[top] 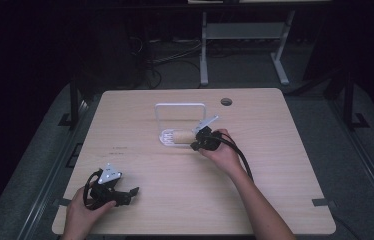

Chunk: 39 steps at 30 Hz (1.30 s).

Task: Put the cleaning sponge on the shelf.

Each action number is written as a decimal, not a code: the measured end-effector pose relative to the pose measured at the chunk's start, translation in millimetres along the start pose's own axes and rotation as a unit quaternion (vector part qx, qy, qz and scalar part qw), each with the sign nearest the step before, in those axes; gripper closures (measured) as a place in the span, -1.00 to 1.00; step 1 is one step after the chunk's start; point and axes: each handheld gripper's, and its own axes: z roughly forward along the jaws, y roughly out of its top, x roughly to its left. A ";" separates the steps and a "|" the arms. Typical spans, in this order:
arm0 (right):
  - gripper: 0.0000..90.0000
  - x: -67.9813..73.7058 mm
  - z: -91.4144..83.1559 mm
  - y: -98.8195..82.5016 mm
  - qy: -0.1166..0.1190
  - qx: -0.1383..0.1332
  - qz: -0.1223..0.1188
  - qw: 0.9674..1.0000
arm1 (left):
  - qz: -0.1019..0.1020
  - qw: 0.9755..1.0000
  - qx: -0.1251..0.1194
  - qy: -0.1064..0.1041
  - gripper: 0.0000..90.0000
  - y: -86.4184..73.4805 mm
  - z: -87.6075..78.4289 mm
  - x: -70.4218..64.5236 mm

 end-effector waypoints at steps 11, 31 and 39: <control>0.51 4.2 -21.6 -15.7 -0.007 -0.010 0.004 1.000 | 0.000 1.000 0.000 0.000 -0.72 0.0 0.0 0.0; -0.30 0.5 -53.7 -61.6 -0.026 -0.034 0.035 0.998 | 0.000 1.000 -0.001 0.000 -0.72 -0.1 0.2 0.0; -0.41 0.8 -69.1 -84.2 -0.037 -0.037 0.049 0.997 | 0.000 1.000 -0.001 0.000 -0.72 -0.1 0.2 0.0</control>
